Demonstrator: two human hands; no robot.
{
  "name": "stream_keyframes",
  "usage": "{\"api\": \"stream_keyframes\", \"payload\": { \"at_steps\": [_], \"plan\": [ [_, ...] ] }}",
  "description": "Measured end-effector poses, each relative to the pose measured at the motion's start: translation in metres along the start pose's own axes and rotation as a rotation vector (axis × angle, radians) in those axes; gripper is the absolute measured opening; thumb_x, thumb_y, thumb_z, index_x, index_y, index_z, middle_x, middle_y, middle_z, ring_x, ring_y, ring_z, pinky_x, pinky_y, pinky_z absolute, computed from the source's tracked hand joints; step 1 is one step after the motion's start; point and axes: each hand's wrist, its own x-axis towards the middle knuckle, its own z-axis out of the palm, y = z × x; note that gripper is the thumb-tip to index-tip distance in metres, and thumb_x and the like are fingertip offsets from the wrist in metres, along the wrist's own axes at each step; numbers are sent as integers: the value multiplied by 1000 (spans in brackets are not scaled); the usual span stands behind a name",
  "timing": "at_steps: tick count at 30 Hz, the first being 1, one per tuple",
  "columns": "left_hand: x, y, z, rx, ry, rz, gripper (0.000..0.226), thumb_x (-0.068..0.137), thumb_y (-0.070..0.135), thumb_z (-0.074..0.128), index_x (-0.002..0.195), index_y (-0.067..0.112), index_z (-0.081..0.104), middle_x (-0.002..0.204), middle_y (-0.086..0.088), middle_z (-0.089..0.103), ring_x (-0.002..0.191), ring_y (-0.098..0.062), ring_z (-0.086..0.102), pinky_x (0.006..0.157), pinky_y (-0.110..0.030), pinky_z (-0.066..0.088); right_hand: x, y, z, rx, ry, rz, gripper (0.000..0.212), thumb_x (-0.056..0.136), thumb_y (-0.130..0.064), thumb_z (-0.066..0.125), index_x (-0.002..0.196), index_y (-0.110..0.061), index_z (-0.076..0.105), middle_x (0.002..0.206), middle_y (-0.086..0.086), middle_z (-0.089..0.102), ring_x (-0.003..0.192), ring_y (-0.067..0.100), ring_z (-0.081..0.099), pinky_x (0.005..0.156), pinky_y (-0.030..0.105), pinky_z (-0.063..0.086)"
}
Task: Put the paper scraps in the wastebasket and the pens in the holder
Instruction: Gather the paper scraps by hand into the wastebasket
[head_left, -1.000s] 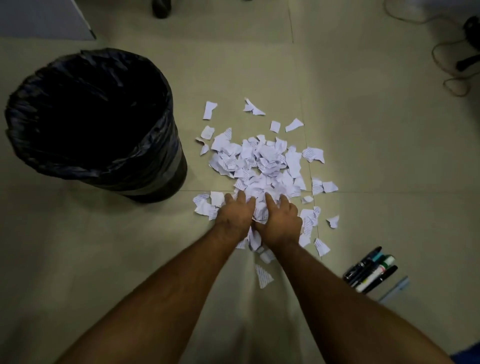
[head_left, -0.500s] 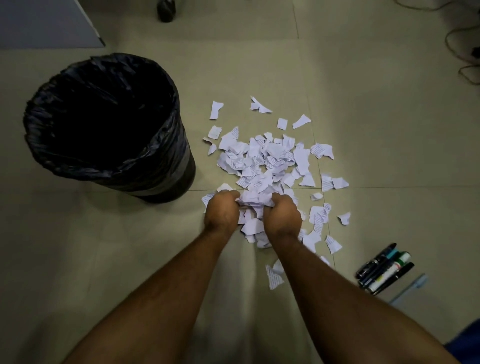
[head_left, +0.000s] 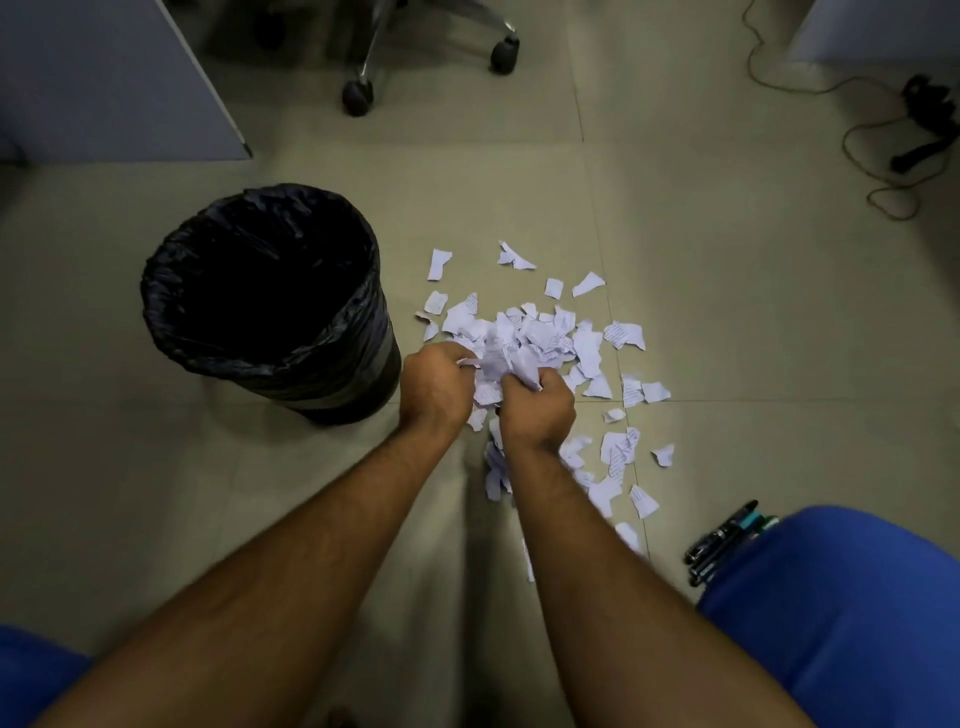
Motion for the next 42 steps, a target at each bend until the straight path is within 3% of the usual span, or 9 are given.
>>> {"api": "stream_keyframes", "payload": {
  "at_steps": [8,15,20,24,28,32,35,38,42],
  "plan": [
    [11,41,-77,-139,114,94,15,84,13,63,87,14,78,84,-7,76,79,-26,69,71,-35,56,-22,-86,8,228,-19,-156,40,81,-19,75,59,-17,42,56,-8,42,51,7,34,48,19,32],
    [44,31,-163,-147,242,97,15,86,19,64,88,18,78,82,-1,75,77,-13,66,67,-19,44,-48,-169,71,240,-186,-319,25,75,-23,75,70,-5,58,61,-2,55,58,13,45,55,29,42],
    [68,-12,-199,-49,208,-12,17,87,19,65,69,18,64,71,-4,66,75,-25,64,63,-24,39,-69,-184,117,22,-353,-404,23,83,-28,68,68,-14,57,64,-2,59,60,16,52,49,20,35],
    [76,-41,-203,-21,195,-63,14,90,19,62,96,12,73,96,-8,72,84,-20,60,68,-21,36,-75,-179,131,-209,-425,-583,24,83,-16,60,61,-17,50,64,-4,58,64,20,53,51,25,34],
    [83,-60,-199,38,133,-30,12,82,19,63,92,16,68,100,-8,69,87,-26,65,66,-26,43,-79,-174,138,-494,-527,-656,6,84,-19,62,86,-15,66,85,4,69,79,24,64,63,25,42],
    [81,-57,-198,70,1,13,28,82,9,66,109,16,71,113,-8,68,101,-26,64,85,-36,54,-81,-173,135,-541,-534,-673,15,88,-17,62,101,-18,70,93,1,72,88,23,67,68,25,47],
    [81,-52,-196,64,-50,-18,41,83,7,62,120,26,67,116,-3,69,107,-24,63,96,-40,52,-80,-170,129,-499,-517,-653,38,83,-8,58,114,-24,71,104,0,74,96,21,68,76,26,51],
    [83,-48,-193,84,-20,-13,47,81,7,56,116,37,68,111,5,72,111,-18,62,108,-48,41,-80,-169,123,-343,-409,-627,32,84,-11,56,110,-23,71,101,-4,74,93,17,67,74,23,46],
    [81,-22,-191,-25,82,71,38,86,4,49,106,26,73,104,5,74,100,-14,67,95,-31,52,-73,-172,111,-191,-310,-582,22,86,-18,59,104,-22,71,96,-4,73,89,16,67,71,21,41]
  ]
}}
